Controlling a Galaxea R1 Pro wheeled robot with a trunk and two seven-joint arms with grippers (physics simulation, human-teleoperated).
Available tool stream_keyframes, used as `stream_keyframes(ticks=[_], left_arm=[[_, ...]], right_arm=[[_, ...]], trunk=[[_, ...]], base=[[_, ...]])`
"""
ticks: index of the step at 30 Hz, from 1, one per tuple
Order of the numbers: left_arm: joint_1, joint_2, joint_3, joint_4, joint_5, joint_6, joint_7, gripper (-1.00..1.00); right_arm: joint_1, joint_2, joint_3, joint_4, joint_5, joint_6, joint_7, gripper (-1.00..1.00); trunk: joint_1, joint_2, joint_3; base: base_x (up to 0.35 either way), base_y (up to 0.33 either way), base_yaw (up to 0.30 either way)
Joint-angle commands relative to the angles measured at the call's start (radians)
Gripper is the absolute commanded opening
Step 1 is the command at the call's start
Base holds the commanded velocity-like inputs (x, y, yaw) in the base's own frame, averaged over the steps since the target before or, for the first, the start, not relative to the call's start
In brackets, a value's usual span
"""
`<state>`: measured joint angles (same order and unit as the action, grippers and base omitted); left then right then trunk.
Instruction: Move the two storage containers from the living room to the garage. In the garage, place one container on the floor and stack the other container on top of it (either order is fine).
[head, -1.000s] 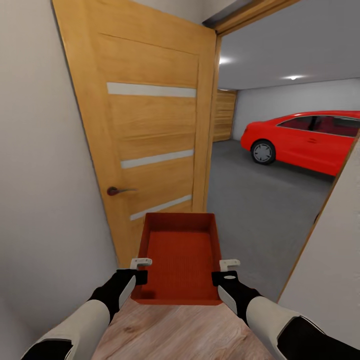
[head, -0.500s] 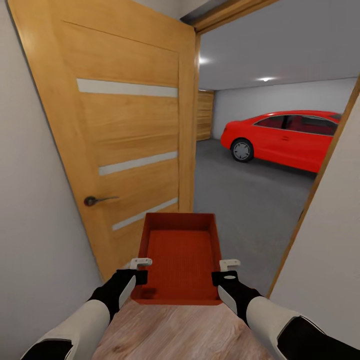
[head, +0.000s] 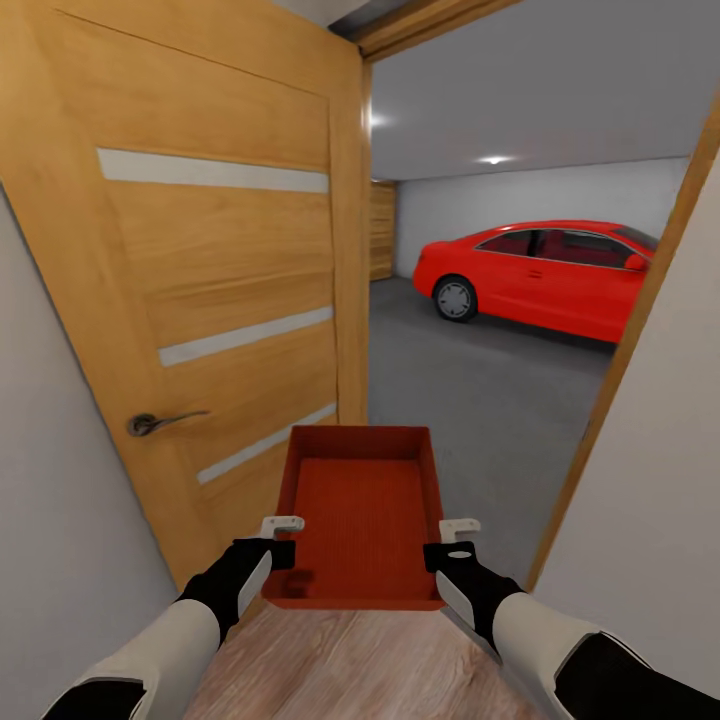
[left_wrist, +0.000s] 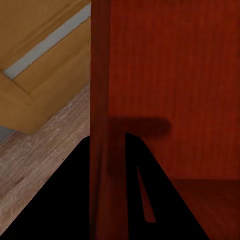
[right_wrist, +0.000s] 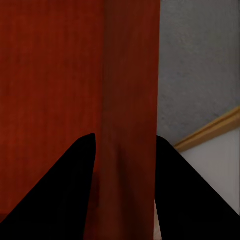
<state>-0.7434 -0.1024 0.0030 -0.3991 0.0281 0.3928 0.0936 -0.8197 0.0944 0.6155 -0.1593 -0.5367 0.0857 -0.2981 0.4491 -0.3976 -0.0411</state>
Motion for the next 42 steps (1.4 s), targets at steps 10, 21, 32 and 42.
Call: stream_keyframes(ticks=[10,21,32,42], left_arm=[[-0.001,0.0,-0.001,-0.003,-0.003,0.006,0.009,-1.0],[-0.001,0.0,-0.001,-0.003,-0.004,0.006,0.01,-1.0],[-0.001,0.0,-0.001,-0.003,-0.004,0.006,0.009,-1.0],[-0.001,0.001,-0.001,-0.001,-0.003,0.006,0.009,-1.0]], right_arm=[[-0.001,-0.001,0.003,-0.003,-0.011,0.008,-0.007,-1.0],[-0.001,-0.001,0.004,-0.003,-0.006,0.008,-0.007,-1.0],[-0.001,0.001,0.004,-0.003,-0.006,0.008,-0.007,-1.0],[-0.001,0.001,0.004,-0.003,-0.006,0.008,-0.007,-1.0]], trunk=[[0.001,-0.002,-0.002],[0.001,-0.002,-0.002],[0.001,-0.002,-0.002],[0.001,-0.002,-0.002]], base=[[0.116,0.097,-0.002],[0.002,0.002,-0.025],[0.0,0.0,-0.231],[0.143,0.043,-0.101]])
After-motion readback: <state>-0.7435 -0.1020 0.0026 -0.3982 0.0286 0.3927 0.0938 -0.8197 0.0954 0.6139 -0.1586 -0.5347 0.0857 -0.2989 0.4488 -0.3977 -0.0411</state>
